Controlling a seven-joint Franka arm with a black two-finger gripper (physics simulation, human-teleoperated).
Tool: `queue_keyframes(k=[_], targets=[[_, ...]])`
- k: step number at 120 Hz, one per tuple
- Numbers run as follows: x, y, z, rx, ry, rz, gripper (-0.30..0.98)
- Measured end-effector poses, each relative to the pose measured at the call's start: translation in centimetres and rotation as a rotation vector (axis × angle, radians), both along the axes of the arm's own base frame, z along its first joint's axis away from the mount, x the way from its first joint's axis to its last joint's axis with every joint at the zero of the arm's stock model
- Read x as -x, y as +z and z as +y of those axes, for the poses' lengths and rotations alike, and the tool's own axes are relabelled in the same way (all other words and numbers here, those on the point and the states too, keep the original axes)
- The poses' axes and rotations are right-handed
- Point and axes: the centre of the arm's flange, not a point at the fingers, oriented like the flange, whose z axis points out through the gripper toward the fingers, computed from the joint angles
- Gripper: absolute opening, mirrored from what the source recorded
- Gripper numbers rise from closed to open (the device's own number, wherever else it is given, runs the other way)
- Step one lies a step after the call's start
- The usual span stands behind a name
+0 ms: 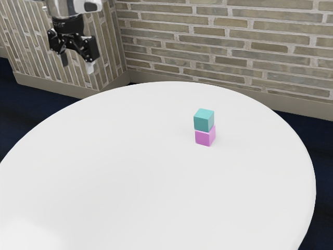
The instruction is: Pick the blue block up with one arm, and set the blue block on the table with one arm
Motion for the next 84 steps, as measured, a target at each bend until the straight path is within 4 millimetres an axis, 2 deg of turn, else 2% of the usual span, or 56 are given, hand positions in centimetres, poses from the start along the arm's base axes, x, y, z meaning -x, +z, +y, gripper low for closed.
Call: queue_keyframes(k=[22,25,29,32,35,39,46,54,60,68,81,84], targets=[[0.2,0.1,0.1,0.007,0.002,0.012,0.69],[0.5,2.0,0.0,0.005,0.003,-0.022,0.69],[1.8,7.9,-0.1,0.001,0.001,-0.138,0.69],[3.0,10.8,-0.4,0.001,-0.004,-0.194,0.69],[3.6,12.3,-0.8,0.001,-0.009,-0.220,0.69],[3.5,12.6,-1.5,-0.001,-0.018,-0.220,0.69],[1.7,11.1,-3.9,-0.006,-0.053,-0.186,0.69],[-0.3,8.4,-9.1,-0.006,-0.136,-0.148,0.69],[-2.7,5.0,-12.2,0.004,-0.180,-0.106,0.68],[-5.7,0.7,-14.8,0.029,-0.210,-0.068,0.69],[-7.4,-2.8,-20.3,0.106,-0.295,-0.072,0.69],[-8.3,-4.4,-21.3,0.114,-0.305,-0.069,0.68]])
